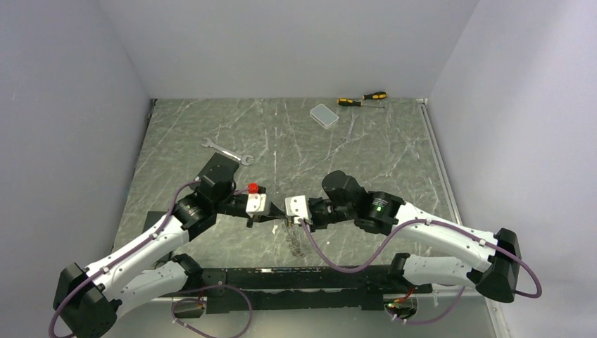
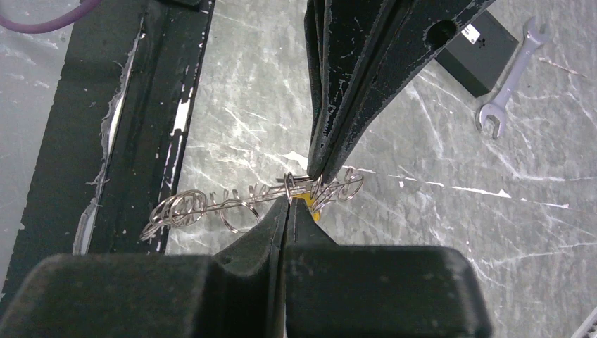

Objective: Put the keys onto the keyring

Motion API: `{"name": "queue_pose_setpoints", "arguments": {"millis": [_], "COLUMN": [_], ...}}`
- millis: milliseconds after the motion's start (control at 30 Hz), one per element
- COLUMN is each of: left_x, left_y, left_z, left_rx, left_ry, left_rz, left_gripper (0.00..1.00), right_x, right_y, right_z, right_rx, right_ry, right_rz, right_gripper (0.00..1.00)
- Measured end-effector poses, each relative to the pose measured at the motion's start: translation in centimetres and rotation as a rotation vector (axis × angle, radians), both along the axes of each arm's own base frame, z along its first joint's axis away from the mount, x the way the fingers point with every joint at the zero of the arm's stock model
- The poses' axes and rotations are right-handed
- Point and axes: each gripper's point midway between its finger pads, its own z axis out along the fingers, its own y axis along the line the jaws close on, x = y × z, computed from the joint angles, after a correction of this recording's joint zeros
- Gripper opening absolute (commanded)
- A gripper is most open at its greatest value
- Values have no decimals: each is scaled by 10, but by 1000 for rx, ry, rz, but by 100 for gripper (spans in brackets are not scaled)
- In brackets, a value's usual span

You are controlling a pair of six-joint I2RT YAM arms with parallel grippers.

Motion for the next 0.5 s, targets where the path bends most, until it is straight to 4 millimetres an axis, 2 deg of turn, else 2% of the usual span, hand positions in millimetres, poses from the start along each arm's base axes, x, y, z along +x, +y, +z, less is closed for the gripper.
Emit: {"name": "queue_pose_setpoints", "arguments": {"millis": [500], "left_x": [-3], "left_y": [-2], "left_z": [0], "left_rx": [1], "left_ry": [-7], "left_rz": [-15], "left_gripper": [0], "right_x": [2], "right_y": [-1], "right_z": [-4], "right_rx": [0], "right_ry": [8], "right_rz": [-8], "right_gripper": [0]}}
